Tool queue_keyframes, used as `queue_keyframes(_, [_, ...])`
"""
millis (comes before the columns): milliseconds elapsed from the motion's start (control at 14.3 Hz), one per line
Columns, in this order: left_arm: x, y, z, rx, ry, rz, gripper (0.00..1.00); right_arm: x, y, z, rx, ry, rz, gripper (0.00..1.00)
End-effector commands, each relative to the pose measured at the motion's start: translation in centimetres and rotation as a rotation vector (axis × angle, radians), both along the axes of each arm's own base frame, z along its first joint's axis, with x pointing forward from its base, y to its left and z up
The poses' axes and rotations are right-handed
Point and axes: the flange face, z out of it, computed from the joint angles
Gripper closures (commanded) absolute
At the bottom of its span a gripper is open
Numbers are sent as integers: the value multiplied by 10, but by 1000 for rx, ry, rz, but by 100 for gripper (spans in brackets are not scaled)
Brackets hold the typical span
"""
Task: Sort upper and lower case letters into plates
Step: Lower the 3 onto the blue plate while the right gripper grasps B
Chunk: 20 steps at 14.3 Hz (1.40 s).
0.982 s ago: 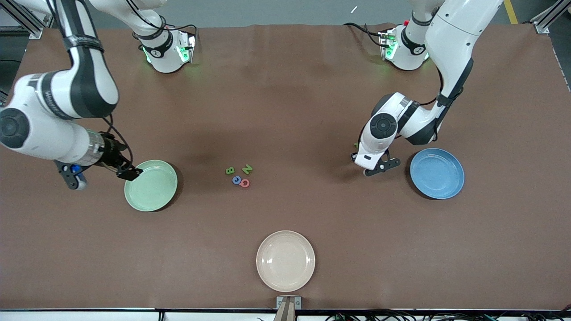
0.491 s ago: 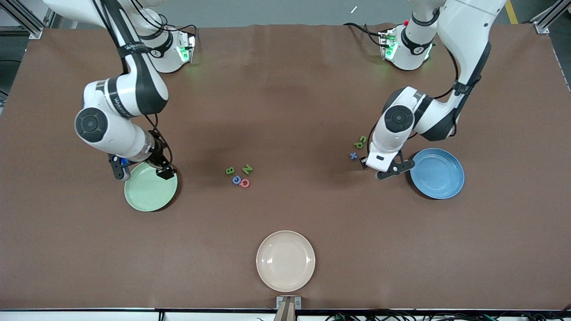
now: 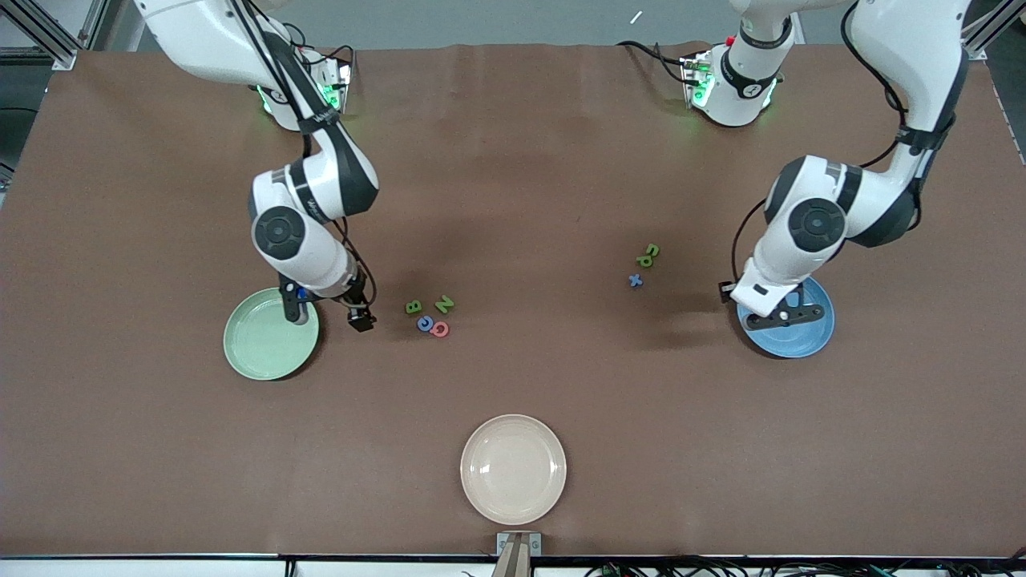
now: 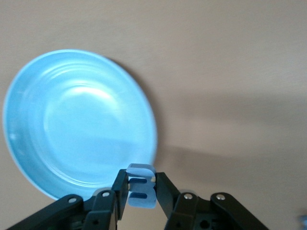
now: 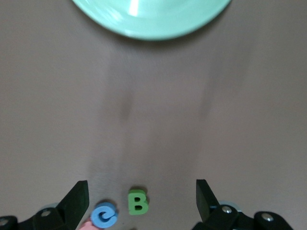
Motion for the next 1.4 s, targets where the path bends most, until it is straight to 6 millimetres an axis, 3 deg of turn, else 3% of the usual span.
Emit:
queue_keyframes(0, [-15, 31, -10, 6, 33, -38, 91, -6, 14, -16, -21, 10, -4, 21])
queue_keyframes(140, [-17, 50, -19, -11, 27, -41, 91, -9, 17, -22, -26, 16, 2, 29])
queue_keyframes(701, [-9, 110, -65, 9, -8, -127, 91, -7, 33, -53, -18, -29, -36, 29])
queue_keyframes(1192, [-4, 116, -66, 13, -10, -149, 90, -5, 46, -61, -19, -29, -43, 32])
queue_keyframes(1332, [-1, 119, -62, 14, -18, -148, 67, -8, 51, -61, -20, -28, -59, 34])
